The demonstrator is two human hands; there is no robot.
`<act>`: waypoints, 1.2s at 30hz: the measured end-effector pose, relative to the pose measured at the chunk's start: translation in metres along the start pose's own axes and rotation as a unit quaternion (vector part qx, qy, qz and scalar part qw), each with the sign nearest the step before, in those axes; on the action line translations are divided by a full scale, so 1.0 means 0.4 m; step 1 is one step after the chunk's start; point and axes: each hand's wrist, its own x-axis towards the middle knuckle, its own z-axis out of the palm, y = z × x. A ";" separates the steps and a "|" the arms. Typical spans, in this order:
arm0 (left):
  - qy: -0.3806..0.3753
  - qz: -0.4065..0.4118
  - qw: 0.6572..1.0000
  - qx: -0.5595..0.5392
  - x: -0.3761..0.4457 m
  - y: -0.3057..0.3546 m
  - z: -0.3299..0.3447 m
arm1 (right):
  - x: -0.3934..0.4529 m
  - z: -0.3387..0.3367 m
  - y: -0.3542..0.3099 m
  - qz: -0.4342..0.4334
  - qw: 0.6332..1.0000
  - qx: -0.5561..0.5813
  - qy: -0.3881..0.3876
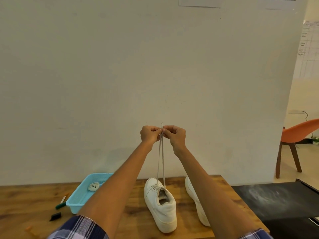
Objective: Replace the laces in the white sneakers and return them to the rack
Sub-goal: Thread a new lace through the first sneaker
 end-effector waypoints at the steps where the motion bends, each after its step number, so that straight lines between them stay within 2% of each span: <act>1: 0.001 -0.001 1.000 -0.003 0.001 0.000 -0.001 | 0.000 0.000 -0.001 0.002 1.000 0.002 0.001; 8: -0.009 -0.015 0.999 -0.032 -0.002 -0.006 -0.002 | -0.002 0.000 -0.003 0.024 0.999 0.033 0.014; 36: -0.008 -0.016 1.000 -0.022 0.007 -0.005 -0.004 | 0.007 0.004 -0.001 0.031 0.999 0.020 0.027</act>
